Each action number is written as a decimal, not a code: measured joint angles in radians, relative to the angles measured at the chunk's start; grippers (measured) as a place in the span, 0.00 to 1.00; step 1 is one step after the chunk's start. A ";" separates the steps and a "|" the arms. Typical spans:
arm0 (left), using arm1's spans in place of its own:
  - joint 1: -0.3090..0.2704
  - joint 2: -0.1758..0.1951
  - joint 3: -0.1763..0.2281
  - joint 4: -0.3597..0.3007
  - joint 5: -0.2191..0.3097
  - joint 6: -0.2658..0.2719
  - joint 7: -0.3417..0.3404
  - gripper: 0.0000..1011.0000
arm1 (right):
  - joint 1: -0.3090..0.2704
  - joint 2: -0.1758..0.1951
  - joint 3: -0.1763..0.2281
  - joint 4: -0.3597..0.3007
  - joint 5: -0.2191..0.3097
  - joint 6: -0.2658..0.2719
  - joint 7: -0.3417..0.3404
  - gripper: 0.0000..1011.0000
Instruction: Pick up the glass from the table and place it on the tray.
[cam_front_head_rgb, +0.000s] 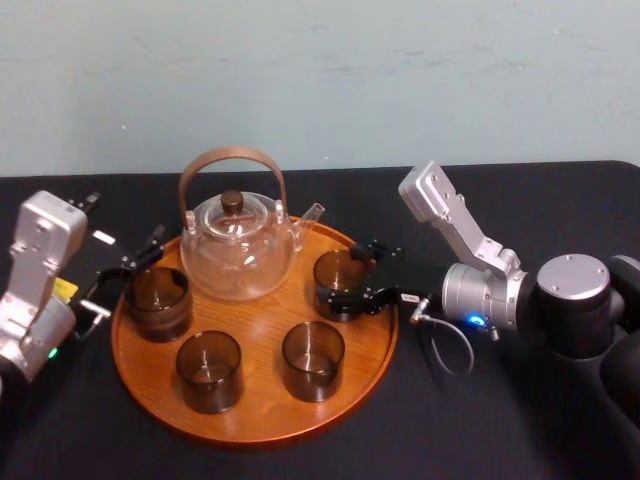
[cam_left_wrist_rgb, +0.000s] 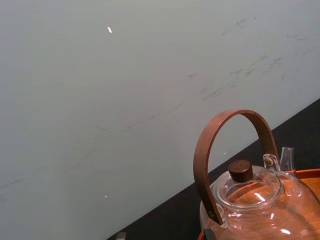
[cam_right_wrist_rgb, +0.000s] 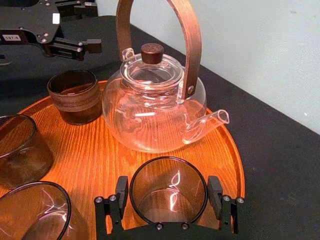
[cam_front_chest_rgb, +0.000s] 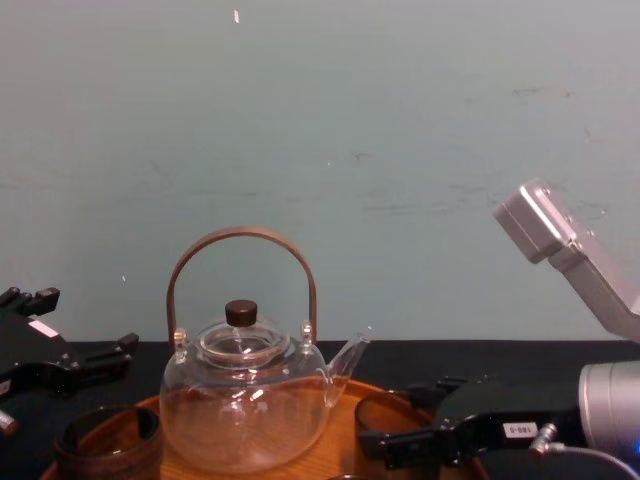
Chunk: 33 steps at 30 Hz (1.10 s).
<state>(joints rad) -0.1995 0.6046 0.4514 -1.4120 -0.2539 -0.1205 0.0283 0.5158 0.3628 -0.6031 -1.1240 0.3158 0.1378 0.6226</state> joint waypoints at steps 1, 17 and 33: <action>0.000 0.000 0.000 0.000 0.000 0.000 0.000 0.99 | 0.000 0.000 0.000 0.000 0.000 0.000 0.000 0.99; 0.000 0.000 0.000 0.000 0.000 0.000 0.000 0.99 | -0.100 0.100 0.053 -0.160 0.065 -0.031 0.024 0.99; 0.000 0.000 0.000 0.000 0.000 0.000 0.000 0.99 | -0.275 0.245 0.157 -0.365 0.146 -0.076 -0.024 0.99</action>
<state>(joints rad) -0.1996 0.6046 0.4514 -1.4119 -0.2539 -0.1205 0.0283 0.2407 0.6078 -0.4456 -1.4891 0.4613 0.0620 0.5989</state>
